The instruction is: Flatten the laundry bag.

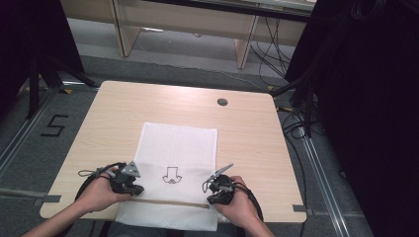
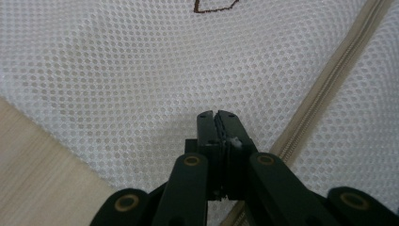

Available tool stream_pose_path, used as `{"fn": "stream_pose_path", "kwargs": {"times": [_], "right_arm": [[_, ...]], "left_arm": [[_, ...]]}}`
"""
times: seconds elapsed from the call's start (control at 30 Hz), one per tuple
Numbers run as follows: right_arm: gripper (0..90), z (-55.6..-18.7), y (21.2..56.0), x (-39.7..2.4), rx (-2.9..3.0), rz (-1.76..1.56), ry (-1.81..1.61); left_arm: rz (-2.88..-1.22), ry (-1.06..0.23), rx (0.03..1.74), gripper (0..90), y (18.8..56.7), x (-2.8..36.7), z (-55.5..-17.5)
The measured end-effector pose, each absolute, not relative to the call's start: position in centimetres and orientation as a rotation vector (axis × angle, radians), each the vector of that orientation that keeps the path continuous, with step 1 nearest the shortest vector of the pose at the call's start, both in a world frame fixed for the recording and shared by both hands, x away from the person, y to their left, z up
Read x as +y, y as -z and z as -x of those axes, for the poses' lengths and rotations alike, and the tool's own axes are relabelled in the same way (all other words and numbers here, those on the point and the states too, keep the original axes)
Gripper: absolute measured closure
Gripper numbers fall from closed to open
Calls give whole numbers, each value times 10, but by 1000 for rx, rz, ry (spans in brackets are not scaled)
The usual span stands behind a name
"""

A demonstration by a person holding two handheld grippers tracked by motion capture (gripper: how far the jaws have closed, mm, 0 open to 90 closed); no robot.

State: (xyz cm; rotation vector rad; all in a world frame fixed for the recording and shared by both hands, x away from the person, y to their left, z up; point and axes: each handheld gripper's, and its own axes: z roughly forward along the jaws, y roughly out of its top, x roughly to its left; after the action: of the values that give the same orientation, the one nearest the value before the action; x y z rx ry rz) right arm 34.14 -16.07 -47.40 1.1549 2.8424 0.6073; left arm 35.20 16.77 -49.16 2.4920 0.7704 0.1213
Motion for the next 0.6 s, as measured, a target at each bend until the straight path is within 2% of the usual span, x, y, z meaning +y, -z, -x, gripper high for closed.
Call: {"fn": "stream_pose_path", "kwargs": {"times": [0.6], "right_arm": [[900,-375,480,-165,2764,-1234,-525]], "left_arm": [[-2490,-191,787,874,494,148,-375]]}}
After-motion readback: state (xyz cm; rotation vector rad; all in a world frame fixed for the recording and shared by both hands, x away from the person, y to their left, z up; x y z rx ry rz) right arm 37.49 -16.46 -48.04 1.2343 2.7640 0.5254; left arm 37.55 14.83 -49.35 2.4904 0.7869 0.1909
